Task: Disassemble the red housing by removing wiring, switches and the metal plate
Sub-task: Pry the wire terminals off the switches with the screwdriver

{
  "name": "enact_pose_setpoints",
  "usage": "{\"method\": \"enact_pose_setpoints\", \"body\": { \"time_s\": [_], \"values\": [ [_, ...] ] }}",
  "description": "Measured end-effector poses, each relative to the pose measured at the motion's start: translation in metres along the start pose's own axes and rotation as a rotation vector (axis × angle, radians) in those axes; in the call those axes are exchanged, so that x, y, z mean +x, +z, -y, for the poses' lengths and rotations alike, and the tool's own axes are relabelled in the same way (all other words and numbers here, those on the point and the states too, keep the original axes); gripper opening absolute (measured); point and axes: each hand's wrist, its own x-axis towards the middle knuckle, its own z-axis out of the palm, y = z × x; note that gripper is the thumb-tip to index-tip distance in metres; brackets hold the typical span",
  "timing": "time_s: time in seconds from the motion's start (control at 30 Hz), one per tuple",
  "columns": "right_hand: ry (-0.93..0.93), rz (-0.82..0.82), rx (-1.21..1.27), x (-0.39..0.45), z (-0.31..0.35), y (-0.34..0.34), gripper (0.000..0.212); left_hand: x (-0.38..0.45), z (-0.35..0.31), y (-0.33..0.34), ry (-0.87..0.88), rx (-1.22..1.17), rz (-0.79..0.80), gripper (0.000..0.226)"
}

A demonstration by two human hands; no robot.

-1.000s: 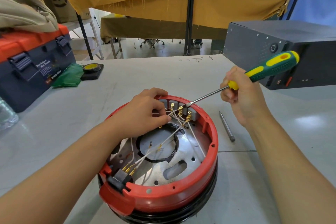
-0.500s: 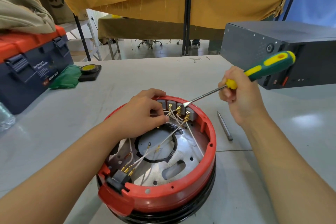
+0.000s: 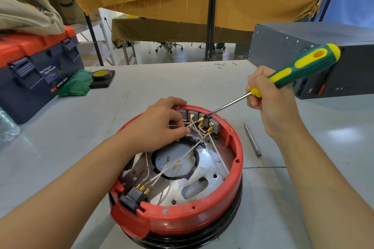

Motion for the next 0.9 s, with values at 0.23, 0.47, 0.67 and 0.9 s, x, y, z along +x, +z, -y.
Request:
{"method": "enact_pose_setpoints", "body": {
  "time_s": [0.23,0.47,0.67,0.9],
  "values": [
    [-0.133,0.081,-0.157,-0.007,0.011,0.007,0.026,0.0,0.0,0.0,0.001,-0.003,0.0,0.021],
    [-0.233,0.206,-0.301,-0.014,0.021,0.013,0.026,0.0,0.0,0.0,0.001,-0.016,-0.008,0.02],
    [-0.222,0.185,-0.27,-0.013,0.018,0.014,0.028,0.0,-0.001,0.0,0.004,-0.008,-0.005,0.02],
    [-0.049,0.067,-0.021,-0.003,0.002,0.008,0.028,0.001,-0.001,0.001,0.003,0.002,-0.011,0.019]
  ]
}}
